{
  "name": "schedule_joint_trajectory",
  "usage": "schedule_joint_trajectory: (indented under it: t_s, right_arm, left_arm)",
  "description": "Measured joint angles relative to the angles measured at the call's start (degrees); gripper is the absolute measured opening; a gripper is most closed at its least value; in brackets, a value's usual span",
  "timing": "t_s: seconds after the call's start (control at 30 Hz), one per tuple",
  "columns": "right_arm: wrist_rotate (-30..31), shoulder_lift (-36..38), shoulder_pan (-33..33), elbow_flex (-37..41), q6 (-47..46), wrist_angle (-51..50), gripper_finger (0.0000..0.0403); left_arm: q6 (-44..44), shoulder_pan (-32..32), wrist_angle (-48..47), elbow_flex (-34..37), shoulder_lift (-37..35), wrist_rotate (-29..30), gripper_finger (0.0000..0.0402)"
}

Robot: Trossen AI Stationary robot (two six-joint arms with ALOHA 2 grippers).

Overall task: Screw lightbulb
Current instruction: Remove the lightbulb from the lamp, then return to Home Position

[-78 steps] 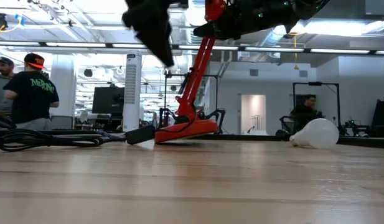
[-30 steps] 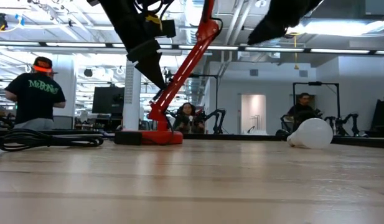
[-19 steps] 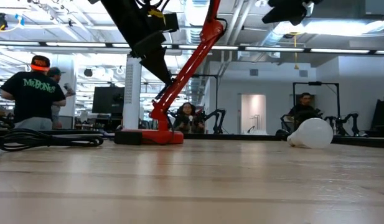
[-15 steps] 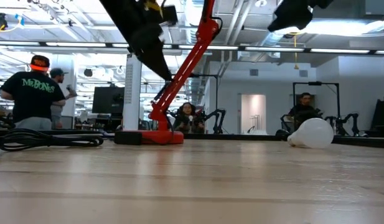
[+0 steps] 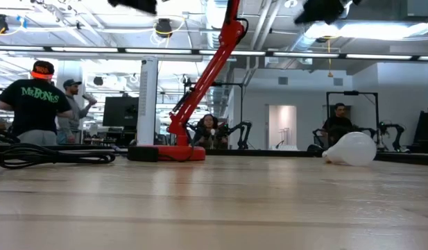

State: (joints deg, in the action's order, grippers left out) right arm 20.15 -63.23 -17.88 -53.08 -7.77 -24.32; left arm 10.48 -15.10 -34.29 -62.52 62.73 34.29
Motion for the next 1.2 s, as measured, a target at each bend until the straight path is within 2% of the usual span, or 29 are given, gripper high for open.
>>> schedule_joint_trajectory:
  t_s: [0.17,0.37,0.43,0.47,0.67,0.77,0.97,1.07,1.2]
  right_arm:
    - [0.0,3.5,1.8,0.0,7.2,8.0,0.0186]
    - [0.2,6.9,1.2,-0.1,9.1,6.4,0.0062]
    - [0.2,7.5,-0.2,-0.1,9.3,4.9,0.0021]
    - [0.2,7.8,-0.9,-0.1,9.4,4.3,0.0012]
    - [2.4,7.8,-4.9,0.6,8.1,4.1,0.0016]
    - [2.4,7.8,-5.4,3.4,7.8,5.5,0.0008]
    - [0.2,7.8,-4.1,14.8,9.5,22.5,0.0009]
    - [-2.9,7.7,-1.9,20.4,10.2,30.1,0.0009]
    - [-7.6,7.8,2.1,26.2,9.2,36.4,0.0008]
  left_arm:
    - [-10.6,0.3,9.1,0.4,-5.4,-4.5,0.0127]
    - [-11.1,-1.1,11.1,2.6,-9.3,-6.9,0.0026]
    - [-11.0,-1.8,14.5,5.5,-10.4,-6.8,0.0007]
    - [-11.5,-2.2,17.4,7.2,-10.8,-6.8,0.0007]
    - [-14.9,-3.6,31.2,18.0,-11.9,-7.2,0.0003]
    - [-15.8,-3.4,36.9,22.3,-11.9,-9.9,0.0002]
    - [-18.2,-2.0,42.1,27.3,-12.2,-12.1,0.0001]
    - [-18.0,-0.7,43.3,29.7,-12.5,-16.3,0.0001]
    - [-18.2,0.8,50.6,35.1,-12.5,-20.4,0.0001]
